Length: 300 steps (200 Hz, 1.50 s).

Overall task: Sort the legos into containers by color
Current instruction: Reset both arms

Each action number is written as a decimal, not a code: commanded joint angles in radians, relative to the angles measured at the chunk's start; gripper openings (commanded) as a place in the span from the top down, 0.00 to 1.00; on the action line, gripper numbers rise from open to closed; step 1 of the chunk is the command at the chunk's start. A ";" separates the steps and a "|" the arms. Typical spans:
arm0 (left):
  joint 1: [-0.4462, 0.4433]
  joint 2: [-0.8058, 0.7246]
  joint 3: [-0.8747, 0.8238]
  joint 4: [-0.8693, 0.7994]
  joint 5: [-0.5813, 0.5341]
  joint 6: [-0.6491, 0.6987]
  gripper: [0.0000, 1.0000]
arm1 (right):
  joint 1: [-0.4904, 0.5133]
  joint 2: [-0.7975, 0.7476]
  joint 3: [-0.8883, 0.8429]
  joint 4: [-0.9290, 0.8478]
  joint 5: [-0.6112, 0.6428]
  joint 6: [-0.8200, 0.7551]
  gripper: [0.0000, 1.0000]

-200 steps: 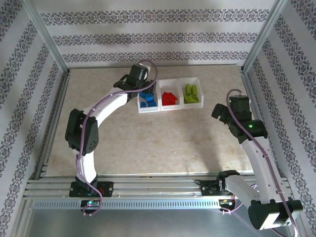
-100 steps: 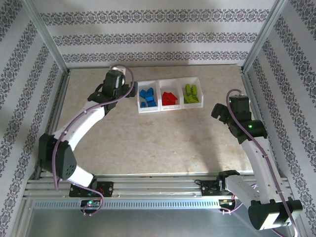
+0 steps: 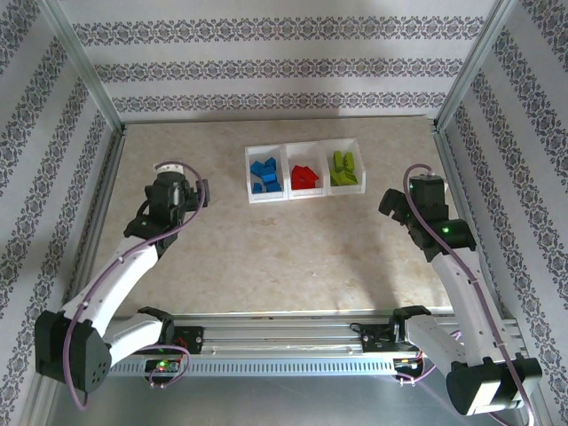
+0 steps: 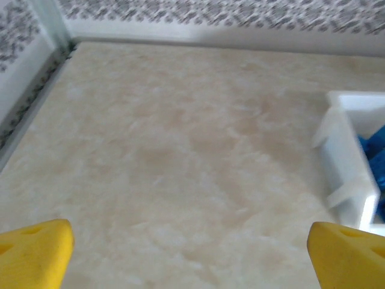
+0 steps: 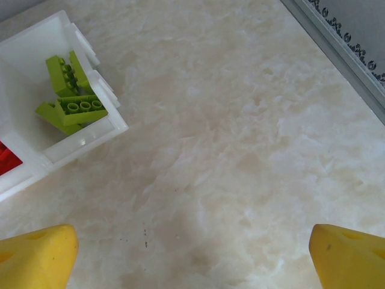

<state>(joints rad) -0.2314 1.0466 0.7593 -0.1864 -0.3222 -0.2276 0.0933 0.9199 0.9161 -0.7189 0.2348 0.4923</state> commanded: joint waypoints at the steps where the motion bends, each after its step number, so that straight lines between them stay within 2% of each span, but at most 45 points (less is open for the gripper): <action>1: 0.047 -0.051 -0.069 0.045 -0.044 -0.015 0.00 | -0.009 -0.020 -0.045 0.082 0.040 -0.015 0.02; 45: 0.109 -0.075 -0.213 0.159 -0.122 -0.024 0.00 | -0.014 -0.011 -0.145 0.225 0.091 -0.042 0.02; 80: 0.160 -0.069 -0.315 0.314 -0.094 -0.008 0.00 | -0.015 -0.011 -0.269 0.421 0.111 -0.110 0.02; 105: 0.198 -0.042 -0.367 0.422 -0.060 0.026 0.00 | -0.015 -0.045 -0.409 0.653 0.131 -0.167 0.02; 155: 0.218 0.060 -0.448 0.678 -0.008 0.121 0.00 | -0.015 -0.159 -0.724 1.159 0.134 -0.346 0.02; 188: 0.221 0.152 -0.483 0.861 0.052 0.159 0.00 | -0.035 -0.141 -0.739 1.162 0.125 -0.396 0.02; 226: 0.221 0.240 -0.520 1.083 0.110 0.225 0.00 | -0.064 -0.060 -0.756 1.233 0.079 -0.382 0.02; 237: 0.221 0.266 -0.515 1.109 0.127 0.235 0.00 | -0.067 -0.032 -0.757 1.258 0.071 -0.374 0.02; 251: 0.221 0.270 -0.479 1.037 0.156 0.239 0.00 | -0.070 0.000 -0.755 1.285 0.061 -0.365 0.02; 272: 0.221 0.290 -0.460 1.028 0.202 0.240 0.00 | -0.072 0.057 -0.749 1.333 0.039 -0.360 0.02; 291: 0.221 0.330 -0.502 1.186 0.304 0.226 0.00 | -0.073 0.101 -0.737 1.366 0.023 -0.348 0.02; 300: 0.221 0.356 -0.495 1.189 0.325 0.230 0.01 | -0.075 0.119 -0.735 1.387 0.013 -0.340 0.02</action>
<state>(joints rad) -0.0238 1.3537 0.2661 0.8497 -0.1192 -0.0097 0.0311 1.0031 0.1741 0.5663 0.2874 0.1272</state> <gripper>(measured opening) 0.994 0.983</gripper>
